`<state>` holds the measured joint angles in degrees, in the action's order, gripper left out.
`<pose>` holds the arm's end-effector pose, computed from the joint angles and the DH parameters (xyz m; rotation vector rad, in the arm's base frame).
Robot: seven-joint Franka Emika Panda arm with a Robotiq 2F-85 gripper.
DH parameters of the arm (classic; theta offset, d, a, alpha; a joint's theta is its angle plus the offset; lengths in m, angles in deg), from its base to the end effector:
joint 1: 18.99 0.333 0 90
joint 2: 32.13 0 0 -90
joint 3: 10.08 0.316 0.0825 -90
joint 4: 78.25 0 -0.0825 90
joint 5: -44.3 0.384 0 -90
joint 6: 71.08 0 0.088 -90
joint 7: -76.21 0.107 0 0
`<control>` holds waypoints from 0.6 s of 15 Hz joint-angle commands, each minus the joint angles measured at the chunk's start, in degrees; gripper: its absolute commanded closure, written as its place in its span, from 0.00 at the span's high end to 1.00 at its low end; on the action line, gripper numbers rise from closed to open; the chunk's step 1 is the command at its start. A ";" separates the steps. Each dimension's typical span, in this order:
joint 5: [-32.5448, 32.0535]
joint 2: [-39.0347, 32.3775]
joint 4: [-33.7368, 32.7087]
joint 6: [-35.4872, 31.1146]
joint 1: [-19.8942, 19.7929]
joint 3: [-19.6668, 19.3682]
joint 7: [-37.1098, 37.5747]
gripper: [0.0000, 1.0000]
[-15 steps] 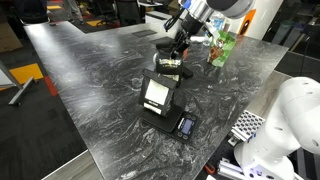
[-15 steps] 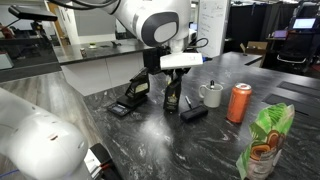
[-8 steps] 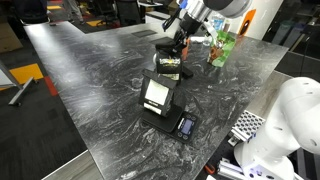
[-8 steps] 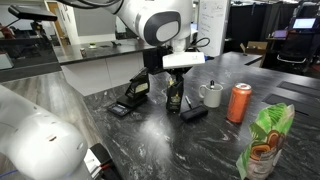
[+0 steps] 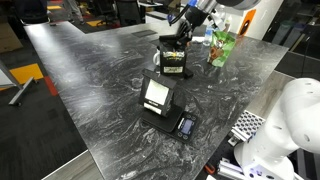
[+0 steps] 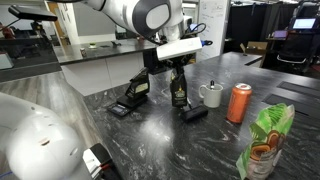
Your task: Pick the black bag and move it to the right on the table
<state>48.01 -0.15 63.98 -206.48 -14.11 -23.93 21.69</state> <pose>0.4132 -0.0739 0.5229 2.7832 1.1224 0.6956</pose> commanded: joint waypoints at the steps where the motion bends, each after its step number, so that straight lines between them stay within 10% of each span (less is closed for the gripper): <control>1: -2.47 8.77 4.03 -1.12 -5.41 0.45 4.55 0.01; 9: -8.62 17.81 8.13 -0.53 -17.11 -5.23 19.17 0.01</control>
<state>41.53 15.83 70.93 -206.25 -27.62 -27.68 36.54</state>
